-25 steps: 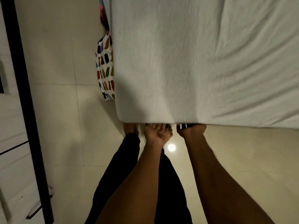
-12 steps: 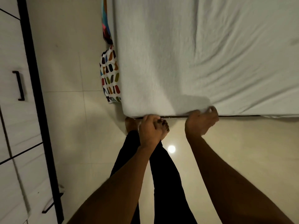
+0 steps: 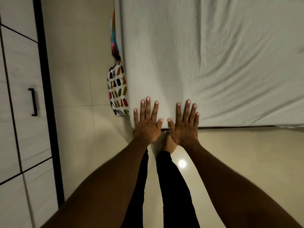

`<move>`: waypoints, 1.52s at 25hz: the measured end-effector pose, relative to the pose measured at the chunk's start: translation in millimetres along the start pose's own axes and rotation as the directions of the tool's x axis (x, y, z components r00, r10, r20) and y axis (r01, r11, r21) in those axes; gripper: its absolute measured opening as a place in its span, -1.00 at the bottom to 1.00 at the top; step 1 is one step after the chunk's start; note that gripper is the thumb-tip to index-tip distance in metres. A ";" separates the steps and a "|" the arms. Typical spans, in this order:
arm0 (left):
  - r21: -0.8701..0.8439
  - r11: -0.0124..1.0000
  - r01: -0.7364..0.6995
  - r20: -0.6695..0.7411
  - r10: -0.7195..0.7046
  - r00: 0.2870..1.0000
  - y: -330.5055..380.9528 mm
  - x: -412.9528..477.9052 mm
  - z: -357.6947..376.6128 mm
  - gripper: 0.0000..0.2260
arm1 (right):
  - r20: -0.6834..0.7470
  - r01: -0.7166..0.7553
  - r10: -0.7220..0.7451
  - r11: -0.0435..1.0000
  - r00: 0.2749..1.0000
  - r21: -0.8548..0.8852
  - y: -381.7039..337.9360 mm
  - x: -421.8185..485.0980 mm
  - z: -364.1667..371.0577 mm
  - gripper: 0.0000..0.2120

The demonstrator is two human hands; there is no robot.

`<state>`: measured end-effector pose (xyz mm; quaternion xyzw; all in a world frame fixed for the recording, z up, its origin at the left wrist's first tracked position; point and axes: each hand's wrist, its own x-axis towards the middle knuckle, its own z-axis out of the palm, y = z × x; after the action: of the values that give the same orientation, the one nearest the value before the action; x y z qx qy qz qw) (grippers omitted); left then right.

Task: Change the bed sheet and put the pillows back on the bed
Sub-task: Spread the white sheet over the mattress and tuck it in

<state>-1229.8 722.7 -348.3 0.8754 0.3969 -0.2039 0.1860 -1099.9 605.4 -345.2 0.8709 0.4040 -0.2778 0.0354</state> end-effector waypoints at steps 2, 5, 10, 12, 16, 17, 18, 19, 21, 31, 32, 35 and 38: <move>0.035 0.999 -0.012 0.117 0.008 0.993 -4.0 -2.1 -24.0 -0.16 | 0.106 0.008 -0.006 1.000 0.994 -0.020 1.9 -2.6 -21.6 -0.27; -0.022 0.999 0.044 0.312 -0.035 0.949 0.1 -11.6 -96.7 -0.26 | 0.237 -0.029 0.010 0.997 0.972 0.074 -10.3 -11.2 -84.3 -0.33; -0.019 0.999 0.042 0.275 -0.035 0.961 3.3 -51.3 -225.5 -0.40 | 0.227 0.036 -0.064 0.991 0.972 0.127 -49.2 -44.5 -206.2 -0.41; -0.025 0.999 0.025 0.244 -0.019 0.970 -0.7 -64.8 -272.8 -0.40 | 0.196 0.071 -0.091 0.992 0.976 0.103 -67.4 -55.9 -250.5 -0.42; -0.053 0.999 -0.001 0.202 0.012 0.979 -15.4 -78.5 -348.8 -0.39 | 0.112 0.048 -0.063 0.990 0.992 0.131 -100.2 -69.0 -316.3 -0.46; -0.044 0.999 -0.011 0.187 0.019 0.982 -22.5 -73.1 -365.5 -0.38 | 0.088 0.046 -0.059 0.989 0.994 0.144 -110.3 -65.1 -329.8 -0.46; -0.034 0.999 -0.025 0.166 0.030 0.986 -32.7 -64.6 -383.3 -0.38 | 0.066 0.042 -0.052 0.988 0.996 0.147 -122.5 -59.5 -341.8 -0.45; -0.023 0.999 -0.041 0.146 0.044 0.988 -42.3 -52.9 -399.5 -0.37 | 0.043 0.035 -0.041 0.990 0.998 0.139 -135.2 -51.7 -353.4 -0.44; 0.001 0.995 -0.099 0.119 0.098 0.988 -61.0 -22.0 -432.8 -0.38 | -0.004 0.030 -0.029 0.992 1.000 0.121 -161.9 -27.6 -371.2 -0.38; 0.141 0.918 -0.371 0.123 0.356 0.926 -192.1 157.2 -600.1 -0.39 | -0.070 -0.208 0.228 0.953 0.971 0.218 -337.9 118.4 -449.1 -0.35; 0.158 0.911 -0.381 0.128 0.364 0.923 -203.0 170.1 -615.2 -0.39 | -0.079 -0.231 0.255 0.944 0.964 0.234 -350.5 128.8 -456.6 -0.34; 0.189 0.891 -0.413 0.127 0.394 0.910 -222.8 212.7 -654.3 -0.38 | -0.071 -0.281 0.309 0.922 0.948 0.267 -377.6 158.2 -475.7 -0.34; 0.227 0.859 -0.459 0.138 0.439 0.888 -225.0 260.6 -684.6 -0.38 | -0.068 -0.328 0.368 0.888 0.927 0.321 -389.6 193.2 -492.8 -0.36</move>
<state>-1103.0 1356.4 63.6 0.9511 0.1447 -0.2393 0.1309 -1057.0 1140.0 34.7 0.9400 0.1949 -0.2697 -0.0757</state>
